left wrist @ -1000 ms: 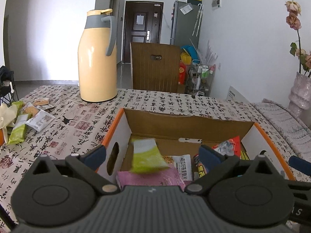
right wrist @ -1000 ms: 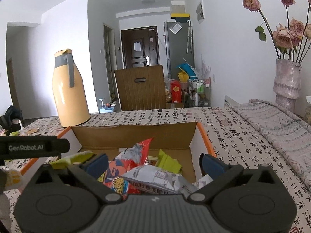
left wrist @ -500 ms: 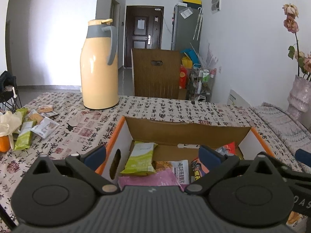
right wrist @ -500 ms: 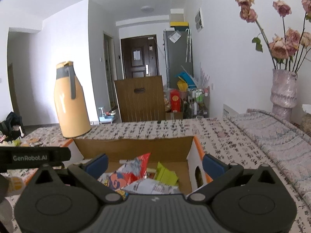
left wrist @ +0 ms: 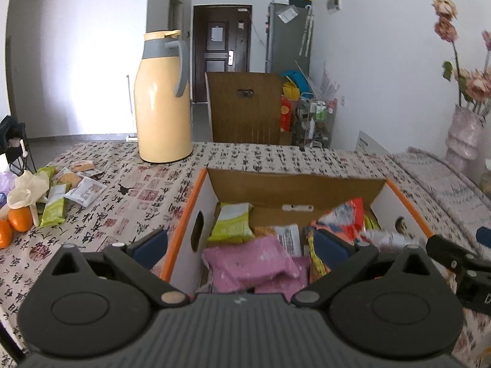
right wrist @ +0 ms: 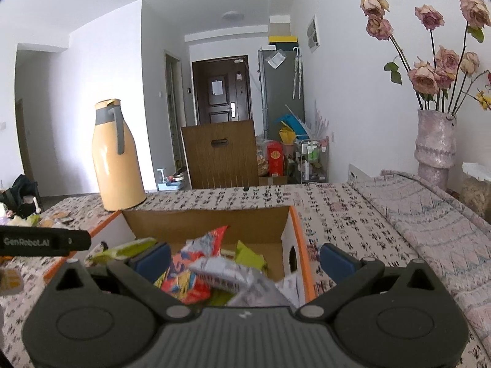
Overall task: Organize snacks
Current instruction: 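Lift both open tools out of the box toward the white packets, then grasp a white wrapped packet with the right tool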
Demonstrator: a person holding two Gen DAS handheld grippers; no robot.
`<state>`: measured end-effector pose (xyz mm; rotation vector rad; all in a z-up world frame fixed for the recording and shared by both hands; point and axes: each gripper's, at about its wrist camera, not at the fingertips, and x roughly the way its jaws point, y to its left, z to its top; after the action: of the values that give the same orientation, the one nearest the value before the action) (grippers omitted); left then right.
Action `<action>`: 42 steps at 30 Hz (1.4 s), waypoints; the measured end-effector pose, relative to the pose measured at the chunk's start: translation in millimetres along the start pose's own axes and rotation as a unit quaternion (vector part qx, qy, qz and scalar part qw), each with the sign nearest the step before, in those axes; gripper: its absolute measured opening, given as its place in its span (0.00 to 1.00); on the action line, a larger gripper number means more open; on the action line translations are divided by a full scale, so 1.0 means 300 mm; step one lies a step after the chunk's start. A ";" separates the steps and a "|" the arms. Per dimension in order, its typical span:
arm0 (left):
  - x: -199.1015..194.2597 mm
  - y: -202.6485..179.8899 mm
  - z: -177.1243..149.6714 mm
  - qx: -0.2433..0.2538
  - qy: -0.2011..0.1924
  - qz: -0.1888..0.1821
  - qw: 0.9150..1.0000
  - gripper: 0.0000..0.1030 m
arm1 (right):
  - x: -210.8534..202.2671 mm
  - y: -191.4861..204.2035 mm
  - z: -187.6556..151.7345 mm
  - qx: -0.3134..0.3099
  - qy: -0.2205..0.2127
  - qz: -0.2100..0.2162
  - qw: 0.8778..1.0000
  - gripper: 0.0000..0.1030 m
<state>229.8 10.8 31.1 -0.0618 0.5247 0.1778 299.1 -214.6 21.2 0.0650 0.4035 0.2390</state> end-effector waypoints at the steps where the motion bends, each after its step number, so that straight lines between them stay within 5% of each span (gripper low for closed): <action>1: -0.010 0.000 -0.011 0.003 0.001 -0.001 1.000 1.00 | -0.011 -0.005 -0.009 -0.001 0.001 0.000 1.000 1.00; 27: -0.080 0.041 -0.313 0.007 0.045 -0.039 0.998 1.00 | -0.193 -0.117 -0.284 -0.005 0.093 -0.023 0.995 1.00; 42: -0.056 0.063 -0.337 -0.009 0.054 -0.041 0.998 1.00 | -0.033 -0.003 -0.255 -0.049 0.139 -0.017 0.989 1.00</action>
<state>162.2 16.2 -48.1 -0.1100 0.6281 0.0994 260.3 -216.8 -45.3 -0.0730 0.6692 0.2345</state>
